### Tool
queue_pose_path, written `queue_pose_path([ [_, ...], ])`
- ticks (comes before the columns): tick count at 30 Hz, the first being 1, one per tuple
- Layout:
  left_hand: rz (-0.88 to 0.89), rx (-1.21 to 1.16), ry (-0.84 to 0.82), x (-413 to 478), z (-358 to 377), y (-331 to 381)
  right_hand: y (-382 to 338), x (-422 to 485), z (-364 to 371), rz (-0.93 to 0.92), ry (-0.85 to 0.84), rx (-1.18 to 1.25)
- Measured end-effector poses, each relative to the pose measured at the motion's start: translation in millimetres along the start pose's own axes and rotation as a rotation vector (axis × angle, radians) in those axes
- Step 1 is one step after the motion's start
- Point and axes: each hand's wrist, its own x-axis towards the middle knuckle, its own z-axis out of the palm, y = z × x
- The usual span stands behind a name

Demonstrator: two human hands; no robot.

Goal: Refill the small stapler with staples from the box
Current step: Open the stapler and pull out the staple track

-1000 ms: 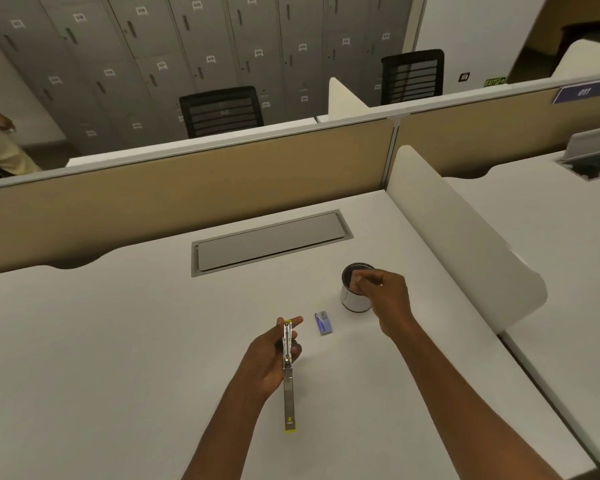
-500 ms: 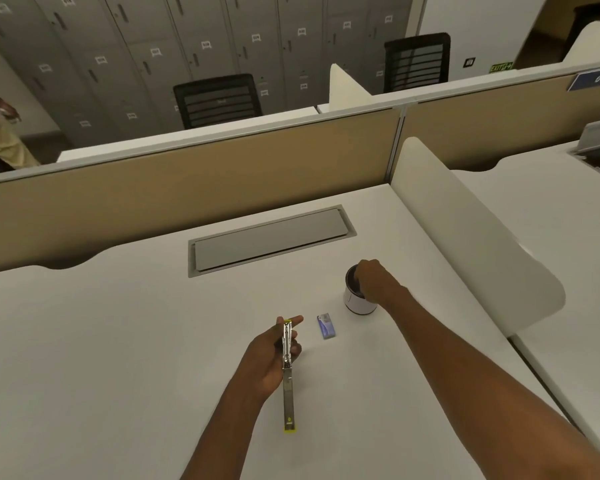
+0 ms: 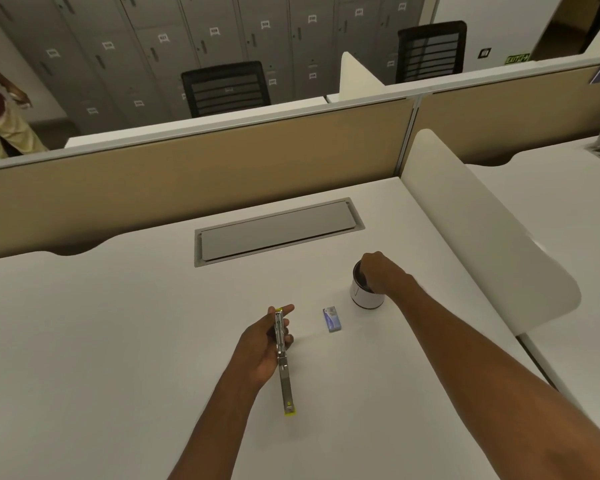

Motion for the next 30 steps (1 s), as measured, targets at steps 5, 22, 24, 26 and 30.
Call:
queue_pose_path([
  [5,0.015,-0.009,0.042,1.4,-13.3,1.7,-14.1,-17.2,-11.9,0.079,0.248,0.194],
  [22,0.067,0.030,0.198,9.7,-41.2,-31.5,-160.8,-163.3,128.2,0.105,0.020,1.155],
  [24,0.108,0.106,0.211,10.1,-44.2,-33.2,-164.1,-165.8,135.5,0.118,0.062,1.064],
  [26,0.143,0.230,0.251,12.2,-45.3,-30.0,-167.2,-168.3,144.8,0.110,0.093,0.945],
  [30,0.110,0.474,0.354,20.9,-42.6,-15.9,-171.3,-172.3,153.1,0.148,0.156,0.697],
])
